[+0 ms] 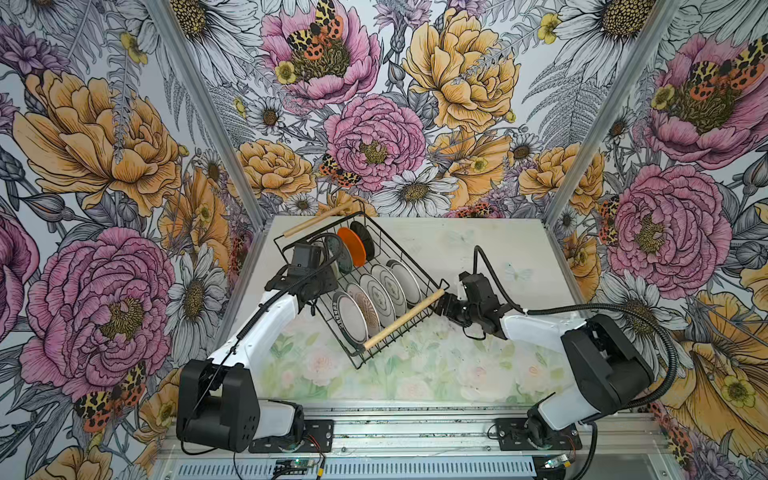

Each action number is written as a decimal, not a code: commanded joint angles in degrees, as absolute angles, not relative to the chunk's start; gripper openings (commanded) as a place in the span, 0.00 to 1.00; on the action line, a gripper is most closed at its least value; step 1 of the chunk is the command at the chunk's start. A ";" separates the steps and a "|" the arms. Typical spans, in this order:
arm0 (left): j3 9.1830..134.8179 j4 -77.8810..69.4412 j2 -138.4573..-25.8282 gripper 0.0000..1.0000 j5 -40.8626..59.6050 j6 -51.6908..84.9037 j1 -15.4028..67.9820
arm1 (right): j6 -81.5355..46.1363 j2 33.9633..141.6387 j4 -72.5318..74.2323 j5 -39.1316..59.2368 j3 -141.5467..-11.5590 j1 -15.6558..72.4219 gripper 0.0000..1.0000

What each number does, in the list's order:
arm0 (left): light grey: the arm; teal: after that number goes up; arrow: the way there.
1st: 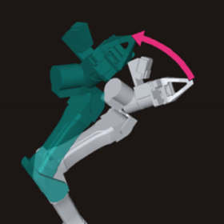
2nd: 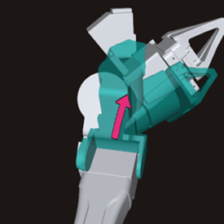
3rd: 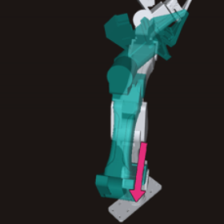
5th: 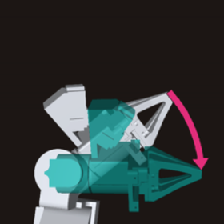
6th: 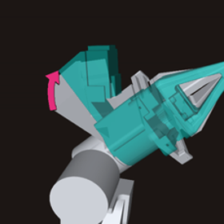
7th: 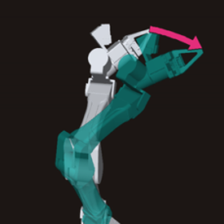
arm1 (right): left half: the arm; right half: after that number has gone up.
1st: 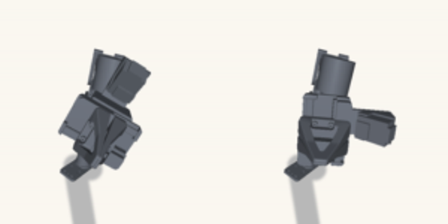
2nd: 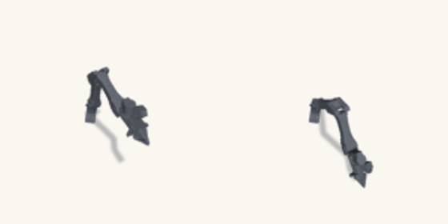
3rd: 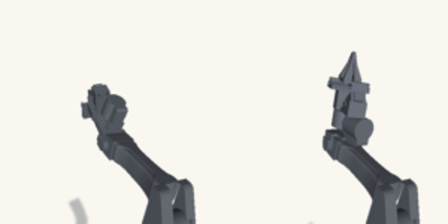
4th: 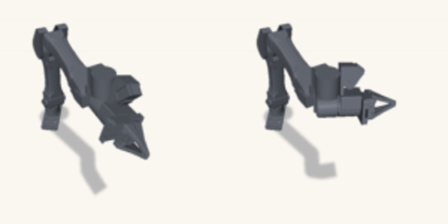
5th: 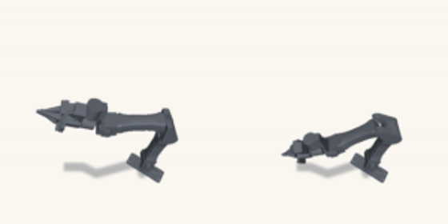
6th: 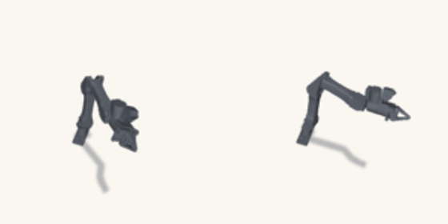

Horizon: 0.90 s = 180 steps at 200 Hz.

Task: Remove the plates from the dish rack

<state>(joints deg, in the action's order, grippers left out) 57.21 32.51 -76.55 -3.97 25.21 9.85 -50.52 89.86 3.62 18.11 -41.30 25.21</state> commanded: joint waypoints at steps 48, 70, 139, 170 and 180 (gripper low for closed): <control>53.54 37.69 -75.85 0.53 -5.06 28.71 7.25 | -49.13 102.29 9.30 21.45 -56.84 21.12 0.78; 53.04 38.55 -76.32 0.52 -5.10 29.39 7.20 | -49.65 105.88 9.73 22.03 -62.34 20.33 0.78; 53.70 42.75 -79.84 0.49 -3.15 29.17 8.91 | -51.18 118.81 11.18 29.20 -76.60 17.50 0.79; 54.05 44.07 -81.15 0.47 -2.20 29.61 10.37 | -54.32 124.33 13.77 33.31 -83.00 17.62 0.79; 54.27 44.44 -81.78 0.46 -1.99 29.36 10.87 | -55.32 125.77 14.53 34.02 -84.85 17.71 0.79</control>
<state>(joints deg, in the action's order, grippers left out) 56.51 32.34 -78.32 -3.79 28.56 9.85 -51.07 122.69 7.64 32.88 -79.40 18.81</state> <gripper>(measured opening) 0.465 0.791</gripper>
